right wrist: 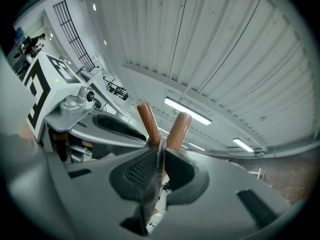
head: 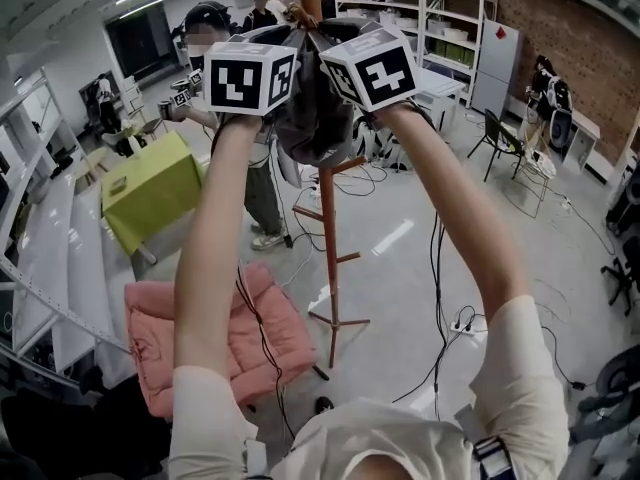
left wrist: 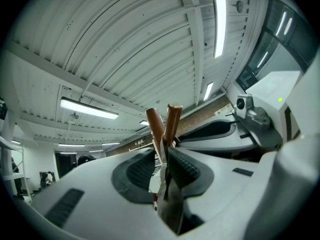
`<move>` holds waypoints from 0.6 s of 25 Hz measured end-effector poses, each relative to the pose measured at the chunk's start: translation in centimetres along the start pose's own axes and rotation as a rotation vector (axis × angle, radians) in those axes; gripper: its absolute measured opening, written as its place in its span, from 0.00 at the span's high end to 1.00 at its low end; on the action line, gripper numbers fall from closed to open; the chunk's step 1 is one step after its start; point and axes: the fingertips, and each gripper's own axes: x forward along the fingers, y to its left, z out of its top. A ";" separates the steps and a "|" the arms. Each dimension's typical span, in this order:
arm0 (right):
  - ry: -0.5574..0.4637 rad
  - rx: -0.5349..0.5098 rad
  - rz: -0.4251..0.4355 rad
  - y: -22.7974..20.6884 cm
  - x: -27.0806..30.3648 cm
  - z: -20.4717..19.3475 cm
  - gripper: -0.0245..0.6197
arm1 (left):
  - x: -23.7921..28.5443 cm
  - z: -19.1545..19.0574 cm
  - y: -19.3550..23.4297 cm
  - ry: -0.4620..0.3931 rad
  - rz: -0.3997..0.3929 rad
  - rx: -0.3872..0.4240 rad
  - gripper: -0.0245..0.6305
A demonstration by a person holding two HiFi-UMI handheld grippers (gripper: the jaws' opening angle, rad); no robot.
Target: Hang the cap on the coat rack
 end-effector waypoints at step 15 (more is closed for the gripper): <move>-0.125 0.187 0.020 2.4 -4.0 -2.4 0.83 | -4.2 -2.5 -1.6 -0.115 0.081 -0.164 0.81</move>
